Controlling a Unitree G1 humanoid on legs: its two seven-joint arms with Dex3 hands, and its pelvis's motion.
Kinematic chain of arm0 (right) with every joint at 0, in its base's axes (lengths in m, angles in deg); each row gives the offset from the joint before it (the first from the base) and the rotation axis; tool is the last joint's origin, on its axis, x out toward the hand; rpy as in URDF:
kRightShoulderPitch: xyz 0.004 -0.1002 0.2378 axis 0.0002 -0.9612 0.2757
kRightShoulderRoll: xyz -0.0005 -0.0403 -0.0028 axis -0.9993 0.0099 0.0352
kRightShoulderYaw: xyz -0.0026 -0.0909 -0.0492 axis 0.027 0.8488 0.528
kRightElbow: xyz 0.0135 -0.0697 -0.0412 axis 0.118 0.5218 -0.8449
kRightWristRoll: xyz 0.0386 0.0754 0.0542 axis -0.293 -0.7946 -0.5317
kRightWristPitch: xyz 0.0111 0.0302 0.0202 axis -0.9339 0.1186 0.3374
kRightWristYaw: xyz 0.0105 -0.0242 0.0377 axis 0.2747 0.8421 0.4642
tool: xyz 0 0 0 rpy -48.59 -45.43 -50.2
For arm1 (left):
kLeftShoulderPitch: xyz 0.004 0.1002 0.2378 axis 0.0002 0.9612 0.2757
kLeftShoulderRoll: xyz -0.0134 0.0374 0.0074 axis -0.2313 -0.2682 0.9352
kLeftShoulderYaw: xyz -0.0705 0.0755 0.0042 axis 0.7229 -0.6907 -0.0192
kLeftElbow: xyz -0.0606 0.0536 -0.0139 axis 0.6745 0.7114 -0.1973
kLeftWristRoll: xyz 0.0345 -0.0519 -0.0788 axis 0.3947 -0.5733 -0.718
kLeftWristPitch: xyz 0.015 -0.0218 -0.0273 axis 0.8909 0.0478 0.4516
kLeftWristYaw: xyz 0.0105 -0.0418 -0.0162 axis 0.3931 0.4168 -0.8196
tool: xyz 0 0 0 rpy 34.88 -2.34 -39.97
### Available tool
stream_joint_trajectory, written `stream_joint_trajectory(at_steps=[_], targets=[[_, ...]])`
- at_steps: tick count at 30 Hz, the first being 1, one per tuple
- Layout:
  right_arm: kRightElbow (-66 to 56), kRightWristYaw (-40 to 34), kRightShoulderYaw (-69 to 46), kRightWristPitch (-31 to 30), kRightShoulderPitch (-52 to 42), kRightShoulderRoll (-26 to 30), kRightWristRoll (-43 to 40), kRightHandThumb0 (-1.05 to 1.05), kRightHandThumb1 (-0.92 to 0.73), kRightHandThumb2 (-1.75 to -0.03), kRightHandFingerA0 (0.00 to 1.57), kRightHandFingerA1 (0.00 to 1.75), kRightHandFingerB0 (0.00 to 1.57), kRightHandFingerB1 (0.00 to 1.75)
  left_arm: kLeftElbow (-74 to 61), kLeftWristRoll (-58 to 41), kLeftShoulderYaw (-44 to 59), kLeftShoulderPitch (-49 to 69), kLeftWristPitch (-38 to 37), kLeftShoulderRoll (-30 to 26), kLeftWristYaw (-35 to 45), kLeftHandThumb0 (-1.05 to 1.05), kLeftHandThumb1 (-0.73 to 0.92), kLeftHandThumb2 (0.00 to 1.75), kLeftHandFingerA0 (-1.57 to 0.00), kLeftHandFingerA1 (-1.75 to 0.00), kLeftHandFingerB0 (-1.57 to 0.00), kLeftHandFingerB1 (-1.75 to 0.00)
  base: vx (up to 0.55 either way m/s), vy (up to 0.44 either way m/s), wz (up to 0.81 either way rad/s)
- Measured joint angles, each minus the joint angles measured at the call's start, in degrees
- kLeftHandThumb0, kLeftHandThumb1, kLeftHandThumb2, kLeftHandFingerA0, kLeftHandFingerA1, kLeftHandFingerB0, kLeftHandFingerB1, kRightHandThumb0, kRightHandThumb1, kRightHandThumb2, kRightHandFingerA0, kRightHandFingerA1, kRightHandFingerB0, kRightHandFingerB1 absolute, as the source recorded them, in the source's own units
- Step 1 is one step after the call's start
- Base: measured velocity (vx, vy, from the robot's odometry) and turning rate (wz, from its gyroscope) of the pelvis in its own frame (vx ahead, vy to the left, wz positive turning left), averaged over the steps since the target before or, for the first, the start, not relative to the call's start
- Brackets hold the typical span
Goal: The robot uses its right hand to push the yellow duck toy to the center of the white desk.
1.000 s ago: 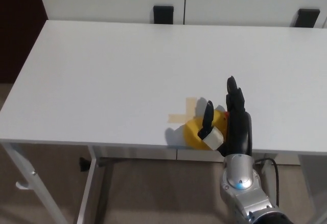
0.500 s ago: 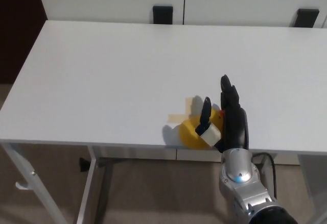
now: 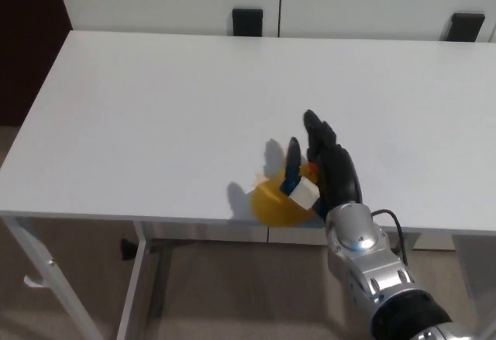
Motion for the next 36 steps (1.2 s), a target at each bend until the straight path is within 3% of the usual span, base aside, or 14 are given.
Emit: stream_joint_trajectory(at_steps=[4,5,8,9,13,14,16,17,21,31,32,34,35,36], targets=[[-0.61,2.83,0.29,-1.68,1.05,0.07,-0.56,-0.88,-0.75,-1.14,0.00,0.16,0.06,0.13,-0.02,0.08,-0.51,-0.10,0.00,0.01,-0.01,0.40,-0.55,1.73,-1.52,-0.86,-1.53,-0.88,0.00,0.000,0.00],[-1.14,4.23,0.41,-2.59,1.76,0.09,-0.79,-0.86,-0.71,-1.10,0.02,0.23,0.01,0.13,-0.04,0.15,-0.79,-0.13,0.00,0.01,-0.02,0.09,-0.16,0.89,-1.42,-1.24,-1.39,-1.22,0.00,0.000,0.00],[-2.48,6.56,0.26,-3.94,2.49,0.11,-1.26,-0.86,-0.71,-1.10,0.02,0.23,0.01,0.13,-0.05,0.17,-0.92,-0.17,0.00,0.00,-0.01,0.09,-0.16,0.89,-1.42,-1.24,-1.39,-1.22,0.00,0.000,0.00],[-2.90,7.38,-0.21,-4.34,2.49,0.11,-1.74,-0.90,-0.73,-1.08,0.00,0.13,0.00,0.08,-0.04,0.13,-0.87,-0.17,0.00,0.01,0.01,0.35,-0.47,1.67,-1.56,-0.81,-1.57,-0.83,0.00,0.000,0.00],[-5.53,11.35,-4.51,-6.17,2.16,0.09,-5.47,-0.90,-0.73,-1.08,0.00,0.13,0.00,0.08,0.13,0.02,-0.62,-0.17,0.00,0.00,0.12,0.35,-0.47,1.67,-1.56,-0.81,-1.57,-0.83,0.00,0.000,0.00],[-5.98,12.16,-5.30,-6.56,2.04,0.09,-6.30,-0.78,-0.87,-0.69,0.00,0.08,0.00,0.14,0.15,0.03,-0.61,-0.17,0.00,0.01,0.13,0.34,-0.49,1.48,-1.51,-0.80,-1.52,-0.82,0.00,0.000,0.00],[-6.52,13.20,-6.09,-7.10,1.91,0.09,-7.36,-0.78,-0.87,-0.69,0.00,0.08,0.00,0.14,0.15,0.03,-0.61,-0.19,0.00,0.01,0.16,0.34,-0.49,1.48,-1.51,-0.80,-1.52,-0.82,0.00,0.000,0.00],[-6.60,13.35,-6.17,-7.17,1.89,0.09,-7.49,-0.94,-0.80,-1.12,0.00,0.09,0.00,0.04,0.15,0.03,-0.61,-0.19,0.00,0.01,0.16,0.33,-0.47,1.66,-1.53,-0.83,-1.54,-0.86,0.00,0.000,0.00],[-8.18,14.55,-5.86,-8.24,1.72,0.94,-7.67,-0.94,-0.80,-1.19,0.00,0.24,0.00,0.10,0.14,0.03,-0.61,-0.21,0.00,-0.03,0.35,0.37,-0.47,1.46,-1.53,-0.79,-1.55,-0.82,0.00,0.000,0.00],[-12.25,9.13,-0.88,-9.41,0.57,11.55,0.52,-1.04,-0.87,-1.16,0.00,0.23,0.00,0.00,0.24,0.01,-0.32,0.13,0.01,-0.13,0.37,0.30,-0.46,1.64,-1.51,-0.84,-1.57,-0.86,0.00,0.000,0.01],[-13.39,7.89,-0.59,-9.45,-0.14,13.96,2.14,-0.84,-0.89,-0.89,0.00,0.00,0.00,0.00,0.25,0.01,-0.25,0.17,0.01,-0.13,0.37,0.33,-0.50,1.43,-1.49,-0.82,-1.53,-0.82,0.00,0.000,0.00],[-14.38,6.96,-0.45,-9.35,-0.98,17.07,3.72,-0.84,-0.89,-0.89,0.00,0.00,0.00,0.00,0.23,0.00,-0.20,0.20,0.00,-0.11,0.36,0.33,-0.50,1.43,-1.49,-0.82,-1.53,-0.82,0.00,0.000,0.00],[-14.90,6.71,-0.53,-9.29,-1.37,19.60,4.50,-1.05,-0.89,-1.16,0.00,0.13,0.00,0.00,0.25,0.00,-0.18,0.29,0.00,-0.11,0.36,0.34,-0.47,1.64,-1.57,-0.81,-1.57,-0.83,0.00,0.000,0.00],[-14.90,6.71,-0.53,-9.29,-1.37,19.60,4.50,-0.86,-0.64,-0.90,0.00,0.06,0.00,0.00,0.25,0.00,-0.18,0.29,0.00,-0.11,0.36,0.09,-0.17,0.88,-1.42,-1.24,-1.38,-1.21,0.00,0.000,0.00]])
